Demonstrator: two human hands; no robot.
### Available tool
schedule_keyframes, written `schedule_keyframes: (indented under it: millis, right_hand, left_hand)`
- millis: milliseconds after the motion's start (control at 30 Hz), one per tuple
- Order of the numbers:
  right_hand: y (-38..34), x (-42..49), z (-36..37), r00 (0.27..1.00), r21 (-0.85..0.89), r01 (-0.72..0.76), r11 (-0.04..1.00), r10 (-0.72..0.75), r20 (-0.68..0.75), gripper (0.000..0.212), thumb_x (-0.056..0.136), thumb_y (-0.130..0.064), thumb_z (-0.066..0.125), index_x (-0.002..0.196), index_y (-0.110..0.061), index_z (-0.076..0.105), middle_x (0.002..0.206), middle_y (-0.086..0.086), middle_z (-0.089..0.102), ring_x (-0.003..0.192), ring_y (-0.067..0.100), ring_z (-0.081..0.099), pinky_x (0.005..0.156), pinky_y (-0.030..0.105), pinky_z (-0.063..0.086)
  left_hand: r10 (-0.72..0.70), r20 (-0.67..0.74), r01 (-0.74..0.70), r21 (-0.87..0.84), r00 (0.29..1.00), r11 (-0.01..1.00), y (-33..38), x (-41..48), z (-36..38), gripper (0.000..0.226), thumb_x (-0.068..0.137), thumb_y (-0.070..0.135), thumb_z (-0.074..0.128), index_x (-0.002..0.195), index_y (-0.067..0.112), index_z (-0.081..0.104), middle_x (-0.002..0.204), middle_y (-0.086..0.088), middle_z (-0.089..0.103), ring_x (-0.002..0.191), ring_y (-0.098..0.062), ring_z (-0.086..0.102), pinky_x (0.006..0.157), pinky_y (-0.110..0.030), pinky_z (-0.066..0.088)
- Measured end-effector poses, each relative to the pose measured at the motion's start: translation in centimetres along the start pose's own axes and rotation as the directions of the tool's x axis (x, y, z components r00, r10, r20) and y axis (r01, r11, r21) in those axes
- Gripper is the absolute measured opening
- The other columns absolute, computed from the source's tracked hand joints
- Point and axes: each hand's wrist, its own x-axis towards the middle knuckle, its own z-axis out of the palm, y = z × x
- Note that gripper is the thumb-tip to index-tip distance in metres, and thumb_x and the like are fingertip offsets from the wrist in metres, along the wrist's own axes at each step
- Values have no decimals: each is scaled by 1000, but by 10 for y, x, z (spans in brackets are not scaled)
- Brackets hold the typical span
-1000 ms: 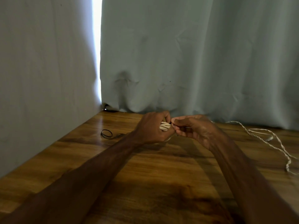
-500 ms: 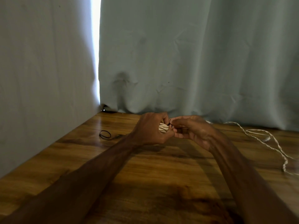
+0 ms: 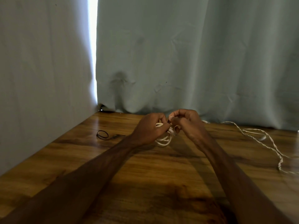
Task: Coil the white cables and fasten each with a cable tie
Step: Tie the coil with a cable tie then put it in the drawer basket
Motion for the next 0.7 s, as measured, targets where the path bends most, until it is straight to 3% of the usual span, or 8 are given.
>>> schedule_keyframes:
  millis: [67, 200, 333, 467, 567, 700]
  right_hand:
    - [3, 1, 2, 999, 9, 15, 1000, -14, -45, 16, 90, 3, 62, 83, -6, 74, 76, 12, 74, 64, 18, 67, 57, 30, 53]
    - [7, 2, 1, 995, -25, 8, 1000, -11, -102, 15, 88, 2, 63, 82, -5, 75, 75, 15, 75, 63, 17, 67, 57, 29, 54]
    - [12, 5, -2, 994, -68, -7, 998, 0, -110, 21, 86, 4, 60, 76, -7, 74, 70, 13, 74, 59, 16, 66, 54, 29, 52]
    - [18, 7, -8, 992, -133, -17, 991, 0, -126, 21, 87, 3, 57, 78, -6, 74, 71, 12, 74, 61, 20, 68, 56, 33, 55]
    - [20, 9, -11, 990, -150, -13, 989, -8, -138, 19, 88, 4, 58, 82, -5, 74, 72, 11, 75, 62, 19, 70, 56, 30, 55]
    - [19, 9, -14, 995, -144, 30, 989, -43, -89, 12, 89, 5, 66, 90, -4, 75, 79, 11, 76, 63, 15, 71, 58, 25, 57]
  left_hand:
    - [-63, 58, 67, -78, 996, 995, 0, -1, 1, 22, 86, 30, 56, 66, 22, 58, 58, 12, 60, 56, -5, 57, 56, -36, 44]
    - [-158, 147, 183, -168, 976, 969, 6, -3, 5, 32, 91, 30, 48, 66, 11, 55, 57, 4, 51, 54, -15, 47, 56, -46, 41]
    - [-178, 280, 239, -201, 943, 950, 9, -4, 3, 28, 96, 25, 51, 74, 11, 63, 63, 8, 60, 61, -12, 56, 63, -34, 44]
    - [-137, 358, 217, -193, 923, 957, 5, -3, 0, 28, 105, 19, 55, 87, 6, 74, 58, 12, 62, 54, 1, 54, 57, -16, 41]
    - [-94, 348, 148, -133, 933, 980, 3, -4, 0, 29, 105, 31, 55, 88, 18, 76, 68, 7, 67, 64, -6, 61, 67, -29, 48]
    - [-79, 267, 83, -6, 961, 997, 2, -6, 3, 29, 105, 27, 54, 86, 19, 74, 79, 5, 72, 72, -8, 67, 70, -39, 53]
